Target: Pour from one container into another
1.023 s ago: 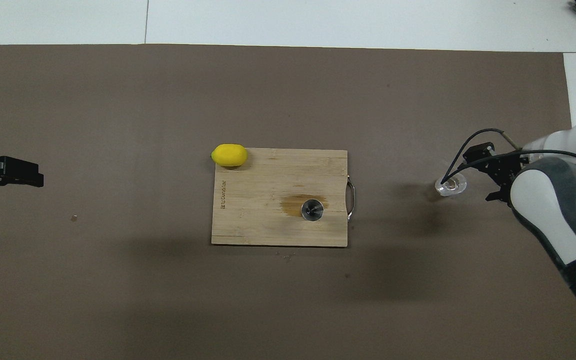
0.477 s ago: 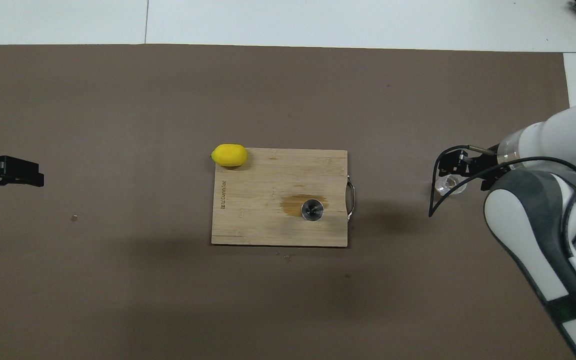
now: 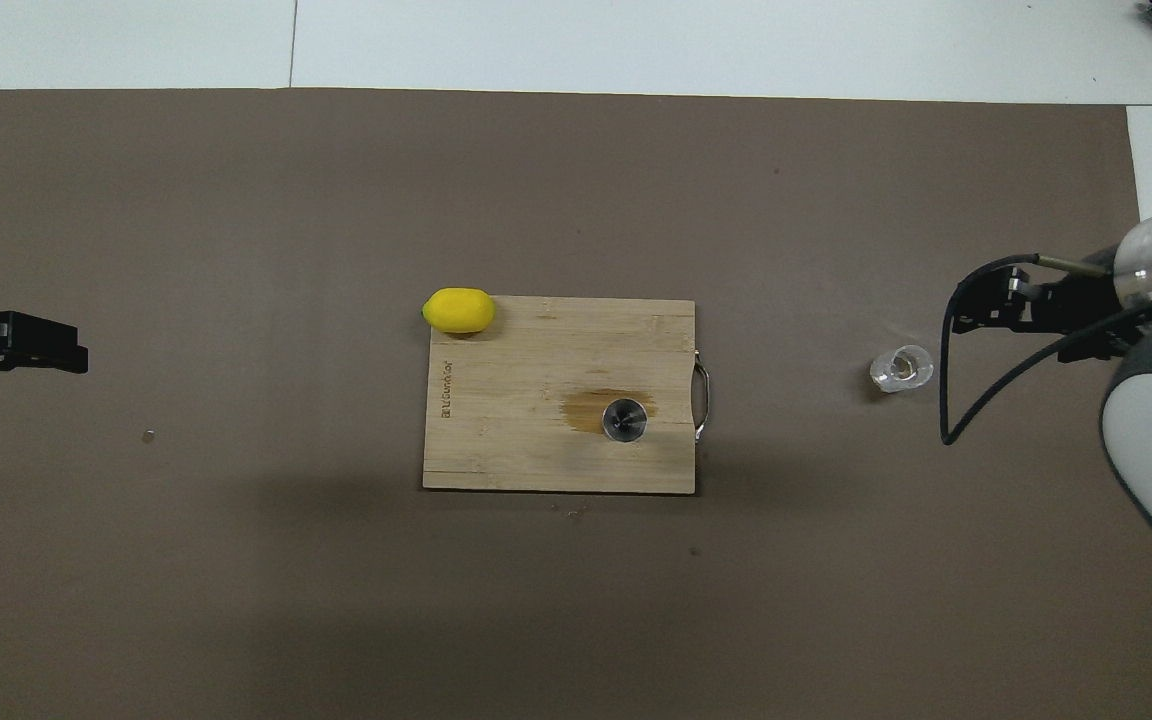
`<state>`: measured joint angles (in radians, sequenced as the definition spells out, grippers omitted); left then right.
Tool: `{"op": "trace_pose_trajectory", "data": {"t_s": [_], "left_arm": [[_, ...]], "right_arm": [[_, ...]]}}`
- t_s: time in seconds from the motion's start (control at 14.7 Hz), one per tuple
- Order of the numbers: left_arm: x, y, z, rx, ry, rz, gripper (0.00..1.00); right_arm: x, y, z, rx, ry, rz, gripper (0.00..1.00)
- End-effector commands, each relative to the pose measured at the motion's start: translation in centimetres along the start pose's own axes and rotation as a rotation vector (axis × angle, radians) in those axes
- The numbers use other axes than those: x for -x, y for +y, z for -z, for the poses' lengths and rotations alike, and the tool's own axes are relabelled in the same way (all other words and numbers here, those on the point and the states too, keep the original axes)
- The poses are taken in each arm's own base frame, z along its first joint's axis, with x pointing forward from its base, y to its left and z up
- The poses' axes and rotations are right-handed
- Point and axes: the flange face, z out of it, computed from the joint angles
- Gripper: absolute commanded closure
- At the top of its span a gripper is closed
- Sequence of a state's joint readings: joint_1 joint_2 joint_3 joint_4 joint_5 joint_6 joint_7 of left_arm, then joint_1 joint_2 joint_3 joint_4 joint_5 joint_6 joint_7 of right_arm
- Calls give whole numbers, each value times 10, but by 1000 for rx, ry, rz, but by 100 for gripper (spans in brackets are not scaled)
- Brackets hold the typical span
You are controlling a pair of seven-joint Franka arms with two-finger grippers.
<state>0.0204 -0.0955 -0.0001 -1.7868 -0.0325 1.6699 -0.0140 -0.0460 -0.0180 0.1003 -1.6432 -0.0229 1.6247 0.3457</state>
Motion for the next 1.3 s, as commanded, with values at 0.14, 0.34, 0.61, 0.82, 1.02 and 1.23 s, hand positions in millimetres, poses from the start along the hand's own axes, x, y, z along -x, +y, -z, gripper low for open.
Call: {"op": "trace_pose_trajectory", "data": {"t_s": [0.14, 0.34, 0.61, 0.82, 1.02, 1.23], "left_arm": [[0, 1, 5, -19, 9, 11, 0], [0, 1, 5, -19, 9, 11, 0], [0, 1, 6, -19, 13, 12, 0], [0, 1, 6, -19, 13, 12, 0], [0, 1, 5, -19, 11, 11, 0], [0, 1, 5, -19, 11, 11, 0]], "right_arm": [[-6, 0, 3, 24, -62, 45, 1], [-1, -1, 8, 28, -66, 56, 1], [-2, 0, 7, 25, -57, 105, 1], [2, -1, 3, 24, -69, 166, 1], [3, -1, 2, 25, -72, 173, 1], [3, -1, 2, 25, -70, 171, 1]]}}
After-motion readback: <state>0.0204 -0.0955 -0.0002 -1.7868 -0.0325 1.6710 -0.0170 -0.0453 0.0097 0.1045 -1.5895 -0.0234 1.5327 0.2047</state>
